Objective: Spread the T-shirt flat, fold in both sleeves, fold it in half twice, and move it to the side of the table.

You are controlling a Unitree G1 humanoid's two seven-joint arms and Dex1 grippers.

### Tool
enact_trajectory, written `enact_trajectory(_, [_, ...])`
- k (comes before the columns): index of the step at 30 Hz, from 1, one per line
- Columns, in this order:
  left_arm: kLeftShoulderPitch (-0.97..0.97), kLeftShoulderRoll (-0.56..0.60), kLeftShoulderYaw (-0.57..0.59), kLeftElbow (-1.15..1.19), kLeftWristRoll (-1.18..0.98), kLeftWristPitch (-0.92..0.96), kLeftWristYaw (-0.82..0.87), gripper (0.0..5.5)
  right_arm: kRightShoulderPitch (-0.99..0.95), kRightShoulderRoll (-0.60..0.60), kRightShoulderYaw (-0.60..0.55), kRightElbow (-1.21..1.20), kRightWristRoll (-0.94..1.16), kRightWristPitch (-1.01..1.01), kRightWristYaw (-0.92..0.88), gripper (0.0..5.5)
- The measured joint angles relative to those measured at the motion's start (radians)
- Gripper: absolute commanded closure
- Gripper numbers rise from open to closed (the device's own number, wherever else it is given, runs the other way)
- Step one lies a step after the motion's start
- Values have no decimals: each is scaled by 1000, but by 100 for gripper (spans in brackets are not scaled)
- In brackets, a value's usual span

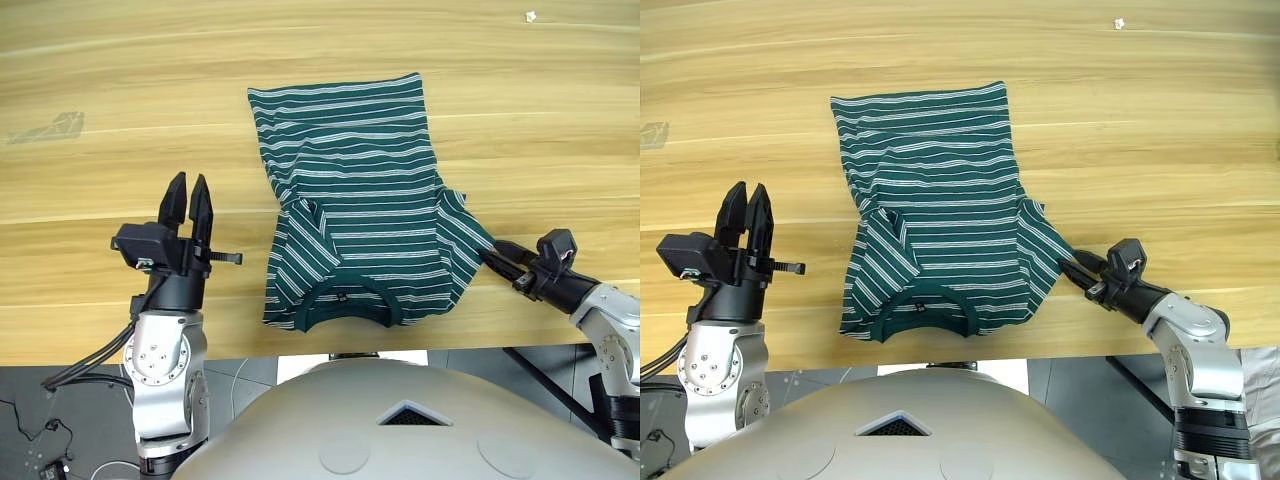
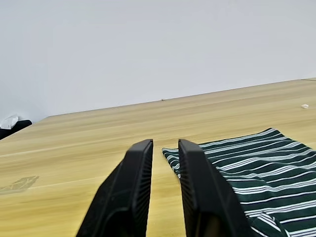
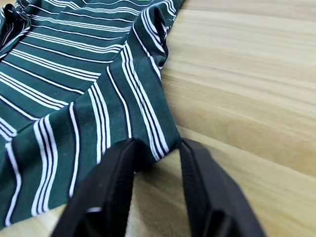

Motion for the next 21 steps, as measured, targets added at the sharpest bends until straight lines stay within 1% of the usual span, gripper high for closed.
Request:
enact_trajectory(2, [-1,-1,-3,12,13,0,-1,454,0,0,0,1,0,0,7,483])
enact_trajectory(3, [-2,-1,-7,18,16,0,-2,454,0,0,0,1,-1,0,9,488])
enact_trajectory(5, [-3,-6,-14,24,17,0,-3,454,-1,0,-1,6,-1,-2,12,532])
enact_trajectory(7, [-5,-10,-18,30,18,-1,-4,454,-3,0,-3,12,-1,-4,14,546])
enact_trajectory(11, [-17,-16,-36,63,33,-4,-6,454,-9,0,-23,3,12,-4,41,546])
enact_trajectory(15, [-25,-17,-39,76,40,-21,-7,454,-8,3,-27,-87,82,2,100,546])
enact_trajectory(18, [-30,-17,-42,88,47,-22,-7,454,-9,5,-19,-157,100,11,113,546])
enact_trajectory(21, [-31,-17,-53,97,54,-22,-9,454,-20,7,17,-187,99,18,113,546])
